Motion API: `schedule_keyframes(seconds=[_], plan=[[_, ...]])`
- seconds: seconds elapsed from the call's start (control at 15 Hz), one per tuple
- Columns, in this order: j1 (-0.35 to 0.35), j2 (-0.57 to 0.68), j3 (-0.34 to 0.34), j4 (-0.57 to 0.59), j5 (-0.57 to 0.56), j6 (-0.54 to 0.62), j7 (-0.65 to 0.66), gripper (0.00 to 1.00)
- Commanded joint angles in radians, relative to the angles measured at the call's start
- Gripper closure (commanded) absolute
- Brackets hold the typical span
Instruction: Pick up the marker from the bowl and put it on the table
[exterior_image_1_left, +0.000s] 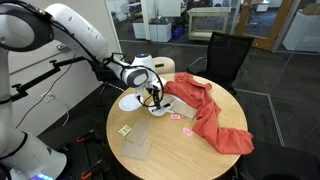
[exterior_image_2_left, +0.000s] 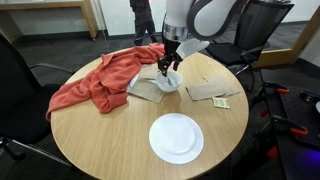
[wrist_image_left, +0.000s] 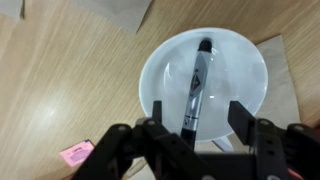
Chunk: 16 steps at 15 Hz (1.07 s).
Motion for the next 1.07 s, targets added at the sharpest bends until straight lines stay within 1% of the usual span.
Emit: schedule_keyframes(seconds=[0.0,0.33,0.4,0.47,0.53,0.6,0.87,0.93,1.0], plan=[[-0.001,0.048,0.005,0.046,0.041,0.017,-0.041,0.32],[0.005,0.098,-0.003,0.092,0.052,0.011,-0.049,0.33],[0.004,0.107,-0.003,0.1,0.053,0.013,-0.051,0.36],[0.005,0.115,-0.004,0.106,0.053,0.016,-0.05,0.59],[0.006,0.121,-0.005,0.112,0.053,0.016,-0.049,0.61],[0.006,0.125,-0.005,0.116,0.054,0.016,-0.05,0.64],[0.021,0.11,-0.016,0.102,0.045,0.023,-0.039,0.96],[0.025,0.102,-0.019,0.094,0.043,0.024,-0.035,0.99],[0.031,0.085,-0.024,0.079,0.041,0.029,-0.03,0.98]])
